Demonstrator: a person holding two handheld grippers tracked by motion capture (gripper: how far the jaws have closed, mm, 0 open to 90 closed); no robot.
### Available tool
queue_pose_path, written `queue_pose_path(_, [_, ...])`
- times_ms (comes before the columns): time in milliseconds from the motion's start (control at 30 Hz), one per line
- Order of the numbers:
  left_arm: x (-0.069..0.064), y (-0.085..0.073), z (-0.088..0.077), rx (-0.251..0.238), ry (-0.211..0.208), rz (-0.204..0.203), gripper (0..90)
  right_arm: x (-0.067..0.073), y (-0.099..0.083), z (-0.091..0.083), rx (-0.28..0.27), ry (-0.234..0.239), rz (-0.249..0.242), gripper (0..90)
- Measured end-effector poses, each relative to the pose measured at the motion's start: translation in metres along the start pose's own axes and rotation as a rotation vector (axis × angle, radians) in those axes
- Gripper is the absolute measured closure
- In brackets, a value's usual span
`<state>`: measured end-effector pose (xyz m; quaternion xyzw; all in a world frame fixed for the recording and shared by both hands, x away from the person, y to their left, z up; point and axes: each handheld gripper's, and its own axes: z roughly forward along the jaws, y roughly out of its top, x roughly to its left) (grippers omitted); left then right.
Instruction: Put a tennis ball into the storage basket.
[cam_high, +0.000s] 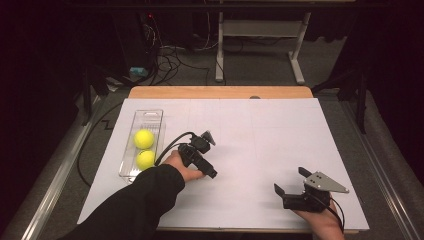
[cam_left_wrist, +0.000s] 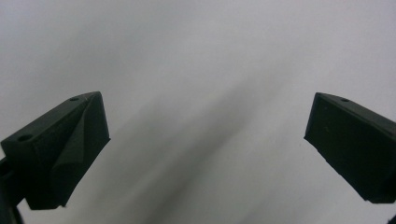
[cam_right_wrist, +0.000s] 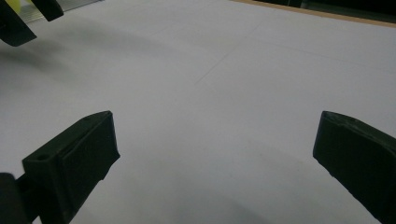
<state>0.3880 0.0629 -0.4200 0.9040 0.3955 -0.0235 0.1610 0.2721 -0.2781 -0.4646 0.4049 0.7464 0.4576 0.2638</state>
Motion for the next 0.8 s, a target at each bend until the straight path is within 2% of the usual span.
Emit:
queue_pose_path(133, [-0.001, -0.016, 0.003, -0.158, -0.025, -0.014, 0.9, 0.002, 0.000, 0.000, -0.003, 0.004, -0.003, 0.0])
queue_pose_path(233, [-0.003, -0.032, 0.005, -0.297, -0.049, -0.015, 1.0, 0.003, 0.001, 0.000, -0.010, 0.009, -0.002, 0.0])
queue_pose_path(367, [-0.008, -0.055, 0.007, -0.496, -0.048, 0.026, 1.0, 0.005, 0.002, -0.001, -0.021, 0.016, 0.004, 0.0])
queue_pose_path(400, [-0.008, -0.062, 0.007, -0.560, -0.039, 0.039, 0.5, 0.005, 0.002, -0.001, -0.026, 0.018, 0.002, 0.0])
queue_pose_path(500, [-0.006, -0.080, 0.009, -0.719, -0.065, 0.044, 0.4, 0.007, 0.003, -0.002, -0.040, 0.024, 0.010, 0.0])
queue_pose_path(567, [-0.005, -0.089, 0.011, -0.782, -0.048, 0.046, 0.4, 0.008, 0.003, -0.003, -0.050, 0.023, 0.017, 0.0])
queue_pose_path(600, [-0.004, -0.093, 0.012, -0.797, -0.035, 0.048, 0.4, 0.008, 0.003, -0.004, -0.054, 0.022, 0.019, 0.0])
queue_pose_path(800, [0.002, -0.103, 0.017, -0.815, -0.082, 0.019, 0.3, 0.003, 0.000, -0.007, -0.070, -0.009, 0.047, 0.0])
